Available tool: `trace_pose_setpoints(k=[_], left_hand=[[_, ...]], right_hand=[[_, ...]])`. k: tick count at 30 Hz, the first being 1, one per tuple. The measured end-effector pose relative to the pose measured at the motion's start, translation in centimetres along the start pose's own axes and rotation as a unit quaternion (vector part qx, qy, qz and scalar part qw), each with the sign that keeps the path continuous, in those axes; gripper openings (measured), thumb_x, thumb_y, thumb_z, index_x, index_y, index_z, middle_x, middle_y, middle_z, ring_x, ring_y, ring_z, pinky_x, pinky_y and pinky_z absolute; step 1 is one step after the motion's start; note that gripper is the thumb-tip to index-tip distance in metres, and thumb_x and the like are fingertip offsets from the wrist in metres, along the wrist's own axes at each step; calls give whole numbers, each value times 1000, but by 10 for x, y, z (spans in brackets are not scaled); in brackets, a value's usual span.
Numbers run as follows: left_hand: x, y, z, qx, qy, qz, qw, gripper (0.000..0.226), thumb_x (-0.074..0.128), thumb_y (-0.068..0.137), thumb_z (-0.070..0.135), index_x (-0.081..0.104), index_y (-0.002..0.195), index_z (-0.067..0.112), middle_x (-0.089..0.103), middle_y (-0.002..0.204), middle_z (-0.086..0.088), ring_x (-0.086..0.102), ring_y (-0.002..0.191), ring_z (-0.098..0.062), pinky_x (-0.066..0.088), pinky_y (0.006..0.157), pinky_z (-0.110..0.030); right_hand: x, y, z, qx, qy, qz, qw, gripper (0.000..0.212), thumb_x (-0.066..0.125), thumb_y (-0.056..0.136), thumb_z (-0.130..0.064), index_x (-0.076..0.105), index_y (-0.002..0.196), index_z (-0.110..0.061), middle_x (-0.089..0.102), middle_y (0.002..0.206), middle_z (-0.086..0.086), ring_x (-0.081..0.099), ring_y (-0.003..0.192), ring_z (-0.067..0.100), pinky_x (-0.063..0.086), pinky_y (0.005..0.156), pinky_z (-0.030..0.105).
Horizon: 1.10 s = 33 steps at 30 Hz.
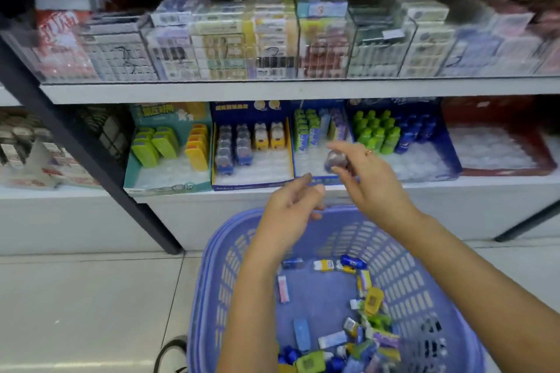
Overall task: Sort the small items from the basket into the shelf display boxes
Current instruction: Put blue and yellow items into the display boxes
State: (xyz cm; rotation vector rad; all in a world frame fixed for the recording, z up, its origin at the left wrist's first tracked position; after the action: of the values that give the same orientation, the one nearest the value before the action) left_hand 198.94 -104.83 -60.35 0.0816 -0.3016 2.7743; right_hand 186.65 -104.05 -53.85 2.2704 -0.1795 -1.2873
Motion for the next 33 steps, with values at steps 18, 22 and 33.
trace_pose_setpoints(k=[18, 22, 33], left_hand=[[55, 61, -14, 133, 546, -35, 826, 65, 50, 97, 24, 17, 151, 13, 13, 159, -2, 8, 146, -16, 4, 117, -25], [25, 50, 12, 171, 510, 78, 839, 59, 53, 95, 20, 29, 147, 10, 24, 155, -6, 17, 143, -20, 18, 118, -33], [-59, 22, -27, 45, 539, 207, 815, 67, 55, 93, 21, 23, 147, 1, 24, 155, -14, 13, 145, -26, 16, 118, -36]], right_hand=[[-60, 0, 140, 197, 115, 113, 967, 22, 66, 84, -8, 60, 105, -11, 61, 91, -5, 56, 76, -6, 40, 70, 2], [-32, 27, 108, 163, 155, 92, 970, 24, 67, 82, -6, 62, 105, -9, 61, 93, 1, 57, 77, 5, 46, 72, 8], [108, 91, -10, 42, 170, -123, 977, 20, 69, 81, -5, 61, 100, -3, 66, 97, 13, 61, 88, 24, 51, 80, 39]])
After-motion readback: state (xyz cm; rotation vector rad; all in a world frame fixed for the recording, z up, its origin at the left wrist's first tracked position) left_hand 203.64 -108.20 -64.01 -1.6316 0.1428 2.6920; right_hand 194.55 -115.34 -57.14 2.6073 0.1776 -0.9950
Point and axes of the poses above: each hand's wrist, its own y-axis towards the middle knuckle, its own x-axis out of the palm, z = x × y, the point moved 8 cm from there along y, towards the middle knuckle
